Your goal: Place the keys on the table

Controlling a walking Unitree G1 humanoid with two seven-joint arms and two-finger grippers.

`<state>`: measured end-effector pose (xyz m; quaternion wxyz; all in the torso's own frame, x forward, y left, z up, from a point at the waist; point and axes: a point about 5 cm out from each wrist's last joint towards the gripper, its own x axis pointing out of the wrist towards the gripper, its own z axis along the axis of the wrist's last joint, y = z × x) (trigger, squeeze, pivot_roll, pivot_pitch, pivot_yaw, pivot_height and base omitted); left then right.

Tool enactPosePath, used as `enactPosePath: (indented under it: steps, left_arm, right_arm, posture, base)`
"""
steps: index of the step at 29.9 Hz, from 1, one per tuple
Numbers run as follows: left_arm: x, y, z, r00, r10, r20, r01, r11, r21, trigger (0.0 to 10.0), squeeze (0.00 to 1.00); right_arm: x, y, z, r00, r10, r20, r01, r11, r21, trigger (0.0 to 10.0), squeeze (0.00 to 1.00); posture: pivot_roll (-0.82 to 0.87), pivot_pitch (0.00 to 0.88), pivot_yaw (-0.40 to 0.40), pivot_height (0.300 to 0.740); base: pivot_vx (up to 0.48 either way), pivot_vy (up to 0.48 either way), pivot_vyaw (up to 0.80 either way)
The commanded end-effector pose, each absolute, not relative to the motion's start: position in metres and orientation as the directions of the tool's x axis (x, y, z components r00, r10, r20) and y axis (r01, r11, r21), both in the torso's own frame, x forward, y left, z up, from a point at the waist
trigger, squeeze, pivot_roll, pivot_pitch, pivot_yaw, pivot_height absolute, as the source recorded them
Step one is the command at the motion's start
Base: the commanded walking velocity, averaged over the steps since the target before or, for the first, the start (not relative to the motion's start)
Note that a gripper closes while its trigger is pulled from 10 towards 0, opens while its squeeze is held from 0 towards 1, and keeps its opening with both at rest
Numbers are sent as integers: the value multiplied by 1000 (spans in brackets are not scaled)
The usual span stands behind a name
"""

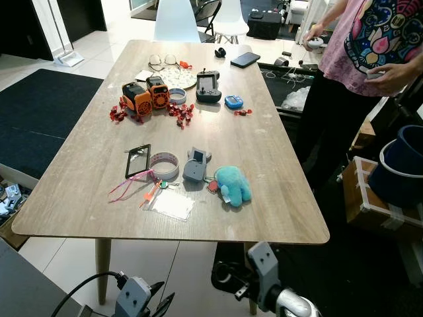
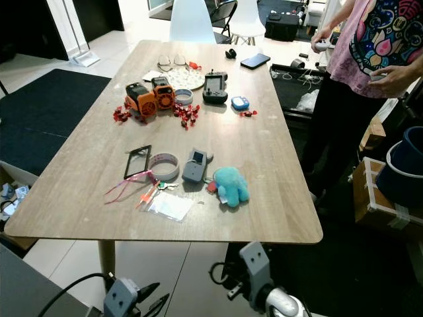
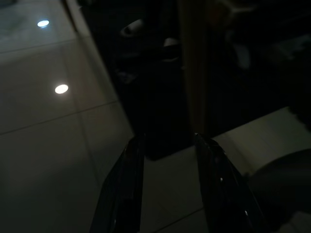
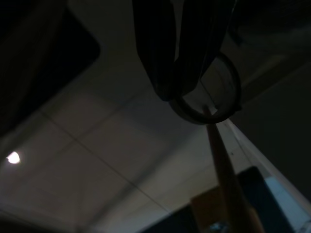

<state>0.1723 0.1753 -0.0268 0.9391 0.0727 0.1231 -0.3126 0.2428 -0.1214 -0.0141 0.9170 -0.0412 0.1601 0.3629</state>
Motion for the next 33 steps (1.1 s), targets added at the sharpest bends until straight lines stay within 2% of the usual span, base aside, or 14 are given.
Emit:
enactPosePath:
  steps: [1,4,7,8,10,15,17,20,22,27,30,33]
  left_arm:
    - [168,184,-31,786,-531,-316,583,807,92,10000,0]
    - [174,188,-34,821,-454,-346,517,848,114,10000,0]
    - [175,188,-35,834,-428,-349,488,866,104,10000,0]
    - [175,188,-36,844,-407,-349,467,878,105,10000,0]
    - [176,184,-37,856,-389,-341,438,896,77,10000,0]
    - [178,179,-37,855,-392,-341,439,895,73,10000,0]
    - [178,175,-38,852,-391,-348,443,893,80,10000,0]
    - [179,173,-39,854,-385,-349,437,896,83,10000,0]
    - [182,172,-37,871,-361,-332,407,910,76,10000,0]
    - [184,172,-35,880,-350,-321,392,917,72,10000,0]
    - [186,172,-33,887,-346,-306,385,920,73,10000,0]
    - [188,171,-30,890,-352,-289,385,920,66,10000,0]
  right_arm:
    - [243,-120,-14,670,654,-351,-702,712,-15,10000,0]
    - [250,-121,-17,702,575,-421,-670,733,-117,10000,0]
    - [253,-129,-21,740,494,-456,-604,786,-129,10000,0]
    - [254,-136,-24,766,427,-481,-547,826,-136,10000,0]
    - [246,-161,-38,793,229,-564,-342,934,-102,10000,0]
    - [234,-180,-49,773,102,-627,-206,974,-96,10000,0]
    - [218,-201,-58,738,-26,-674,-75,990,-120,10000,0]
    - [208,-214,-62,715,-97,-693,-7,989,-145,10000,0]
    - [194,-239,-64,695,-219,-684,121,975,-189,10000,0]
    - [193,-247,-62,699,-258,-667,167,966,-198,10000,0]
    - [198,-253,-55,733,-280,-620,195,960,-202,10000,0]
    - [213,-241,-46,810,-197,-553,129,979,-159,10000,0]
  posture:
    - [48,74,-44,740]
    - [50,69,-47,740]
    - [51,66,-51,740]
    - [51,63,-52,740]
    - [51,62,-54,740]
    - [50,62,-53,740]
    - [48,63,-52,740]
    - [47,64,-51,740]
    - [44,67,-48,740]
    - [41,68,-46,740]
    - [39,70,-46,740]
    - [41,71,-49,740]
  base:
    - [0,0,0]
    - [0,0,0]
    - [0,0,0]
    - [0,0,0]
    - [0,0,0]
    - [0,0,0]
    - [0,0,0]
    - [0,0,0]
    - [0,0,0]
    - [0,0,0]
    - [0,0,0]
    - [0,0,0]
